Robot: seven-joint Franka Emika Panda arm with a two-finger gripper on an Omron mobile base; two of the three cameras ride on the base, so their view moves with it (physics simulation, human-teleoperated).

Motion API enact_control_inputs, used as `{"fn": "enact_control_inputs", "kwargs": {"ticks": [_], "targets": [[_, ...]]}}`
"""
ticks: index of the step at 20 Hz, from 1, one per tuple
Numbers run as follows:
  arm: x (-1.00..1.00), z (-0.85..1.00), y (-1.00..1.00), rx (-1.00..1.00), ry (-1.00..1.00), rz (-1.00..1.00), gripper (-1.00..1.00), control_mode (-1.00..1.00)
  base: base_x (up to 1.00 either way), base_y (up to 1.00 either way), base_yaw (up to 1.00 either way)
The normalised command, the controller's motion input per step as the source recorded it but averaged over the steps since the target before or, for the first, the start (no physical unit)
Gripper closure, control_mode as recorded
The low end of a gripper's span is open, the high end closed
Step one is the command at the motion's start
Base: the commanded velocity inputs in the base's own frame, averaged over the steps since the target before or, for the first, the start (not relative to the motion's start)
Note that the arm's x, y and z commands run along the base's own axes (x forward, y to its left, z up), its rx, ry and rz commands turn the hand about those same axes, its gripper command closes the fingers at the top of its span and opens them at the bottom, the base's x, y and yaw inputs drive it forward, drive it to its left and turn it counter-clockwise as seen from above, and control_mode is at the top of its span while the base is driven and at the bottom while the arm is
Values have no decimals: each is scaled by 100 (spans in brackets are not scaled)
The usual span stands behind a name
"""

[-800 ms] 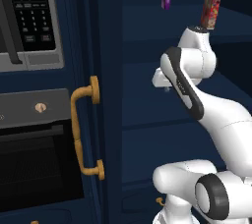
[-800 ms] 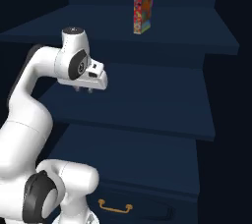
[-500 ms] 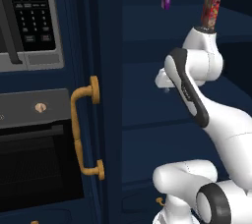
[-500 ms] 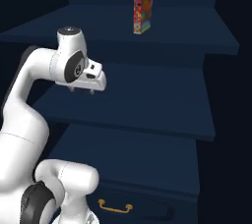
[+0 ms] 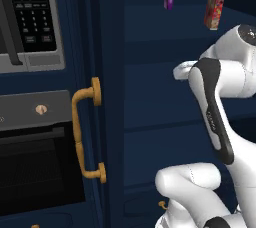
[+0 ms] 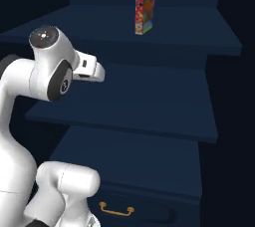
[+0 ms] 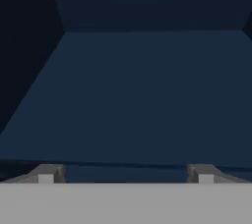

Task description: Pick the cereal and place it on the digital scale for weighing, and close the cabinet.

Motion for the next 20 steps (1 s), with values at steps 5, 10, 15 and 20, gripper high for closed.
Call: {"fn": "enact_control_inputs", "kwargs": {"ticks": [5, 10, 15, 20], "targets": [[-31, 99, -31, -15, -5, -3, -100, -100, 0, 0, 0], [-12, 89, -34, -12, -8, -8, -100, -100, 0, 0, 0], [0, 55, -34, 1, -38, -4, -100, -100, 0, 0, 0], [13, 36, -17, 2, -27, -5, -100, -100, 0, 0, 0]]}}
